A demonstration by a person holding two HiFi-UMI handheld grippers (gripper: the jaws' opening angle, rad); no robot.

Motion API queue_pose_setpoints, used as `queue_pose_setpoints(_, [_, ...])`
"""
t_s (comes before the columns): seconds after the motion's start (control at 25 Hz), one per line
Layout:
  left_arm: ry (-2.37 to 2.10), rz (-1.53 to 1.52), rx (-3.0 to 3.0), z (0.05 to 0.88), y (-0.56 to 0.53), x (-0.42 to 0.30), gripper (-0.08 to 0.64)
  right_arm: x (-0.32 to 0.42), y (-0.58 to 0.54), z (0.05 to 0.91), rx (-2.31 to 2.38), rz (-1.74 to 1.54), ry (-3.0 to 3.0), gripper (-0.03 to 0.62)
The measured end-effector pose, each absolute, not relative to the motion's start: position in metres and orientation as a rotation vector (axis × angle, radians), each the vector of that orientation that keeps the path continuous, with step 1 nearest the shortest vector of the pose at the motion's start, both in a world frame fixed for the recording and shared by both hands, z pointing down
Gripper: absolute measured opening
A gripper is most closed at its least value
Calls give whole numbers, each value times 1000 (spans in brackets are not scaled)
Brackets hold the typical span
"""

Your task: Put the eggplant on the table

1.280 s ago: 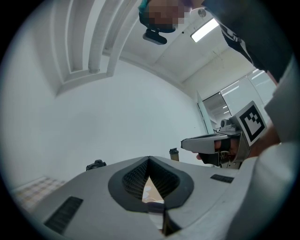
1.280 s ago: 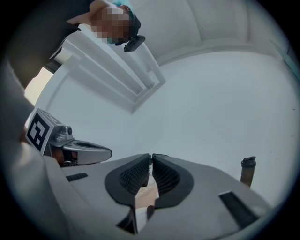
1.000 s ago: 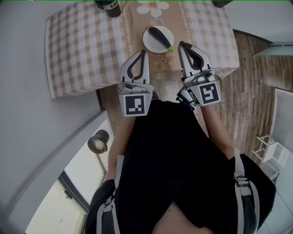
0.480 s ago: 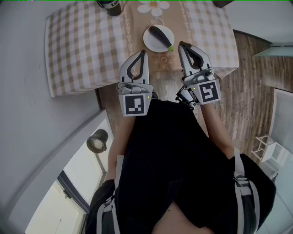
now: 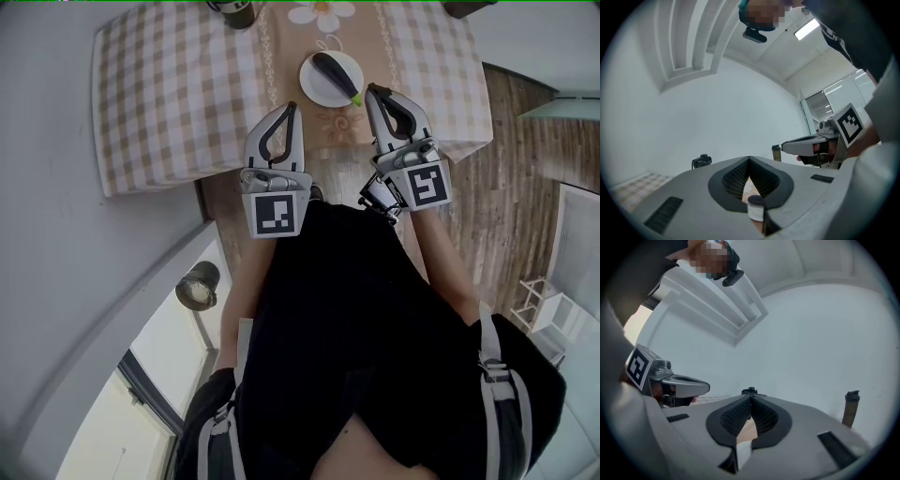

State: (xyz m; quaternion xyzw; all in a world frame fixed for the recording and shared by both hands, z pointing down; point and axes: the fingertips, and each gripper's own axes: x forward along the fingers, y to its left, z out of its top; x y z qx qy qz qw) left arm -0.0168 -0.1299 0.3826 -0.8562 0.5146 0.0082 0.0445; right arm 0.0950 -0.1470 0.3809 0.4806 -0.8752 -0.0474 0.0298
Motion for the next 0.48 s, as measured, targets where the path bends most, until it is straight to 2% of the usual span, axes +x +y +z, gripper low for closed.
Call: queue_pose_setpoints(0.48, [1596,11,-2602,388,-150,-40,3,74,-172,392,1443,-119,-2687,5])
